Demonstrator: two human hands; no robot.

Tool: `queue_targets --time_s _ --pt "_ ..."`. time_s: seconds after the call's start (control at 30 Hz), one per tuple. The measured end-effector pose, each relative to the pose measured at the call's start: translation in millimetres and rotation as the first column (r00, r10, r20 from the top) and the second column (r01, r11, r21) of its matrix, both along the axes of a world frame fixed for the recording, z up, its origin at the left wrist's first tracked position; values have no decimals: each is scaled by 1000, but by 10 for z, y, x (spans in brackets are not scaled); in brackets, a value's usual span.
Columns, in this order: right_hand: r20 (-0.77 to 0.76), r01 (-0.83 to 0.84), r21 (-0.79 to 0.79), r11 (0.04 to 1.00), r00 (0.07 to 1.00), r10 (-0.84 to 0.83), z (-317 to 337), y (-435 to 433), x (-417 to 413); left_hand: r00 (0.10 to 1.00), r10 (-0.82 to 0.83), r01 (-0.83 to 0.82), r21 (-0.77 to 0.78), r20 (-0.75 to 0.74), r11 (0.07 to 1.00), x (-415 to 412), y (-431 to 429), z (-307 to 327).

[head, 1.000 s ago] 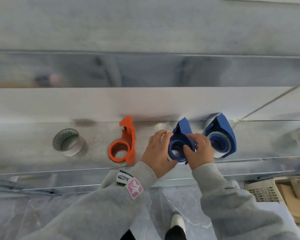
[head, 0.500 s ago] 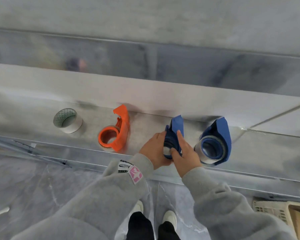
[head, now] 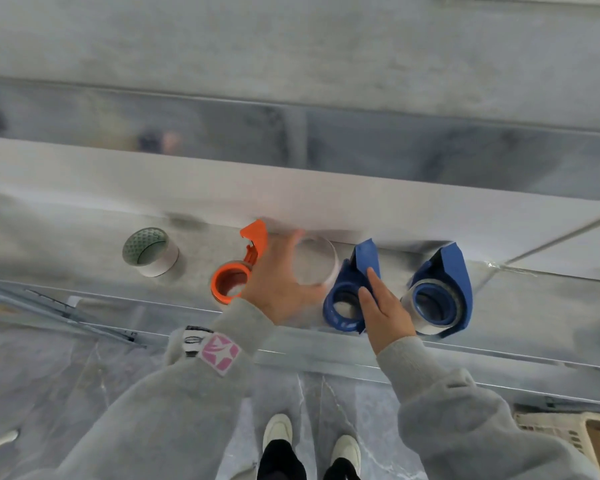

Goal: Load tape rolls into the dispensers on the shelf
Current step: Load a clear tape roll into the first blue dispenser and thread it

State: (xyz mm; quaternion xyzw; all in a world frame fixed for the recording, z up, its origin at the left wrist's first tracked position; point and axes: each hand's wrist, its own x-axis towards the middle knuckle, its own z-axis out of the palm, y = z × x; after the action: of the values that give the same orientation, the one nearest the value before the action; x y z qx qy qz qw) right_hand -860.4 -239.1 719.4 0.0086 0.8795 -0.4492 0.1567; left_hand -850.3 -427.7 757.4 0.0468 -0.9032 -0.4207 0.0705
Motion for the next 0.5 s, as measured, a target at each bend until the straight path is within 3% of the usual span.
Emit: queue_targets --time_s 0.1,0.23,0.37,0.5 --pt "16 -13 10 1000 1000 13 -51 -4 35 940 328 -322 73 -89 944 25 -612 149" --pt "23 21 7 1000 1000 -21 -119 -51 72 783 622 -622 12 5 783 105 -1524 -17" --pt "21 26 36 999 999 -26 -153 -99 57 715 694 -692 -61 80 720 197 -1986 -201" --pt "-4 25 52 998 1000 -24 -169 -117 54 704 698 -690 -105 131 716 176 -2170 -306"
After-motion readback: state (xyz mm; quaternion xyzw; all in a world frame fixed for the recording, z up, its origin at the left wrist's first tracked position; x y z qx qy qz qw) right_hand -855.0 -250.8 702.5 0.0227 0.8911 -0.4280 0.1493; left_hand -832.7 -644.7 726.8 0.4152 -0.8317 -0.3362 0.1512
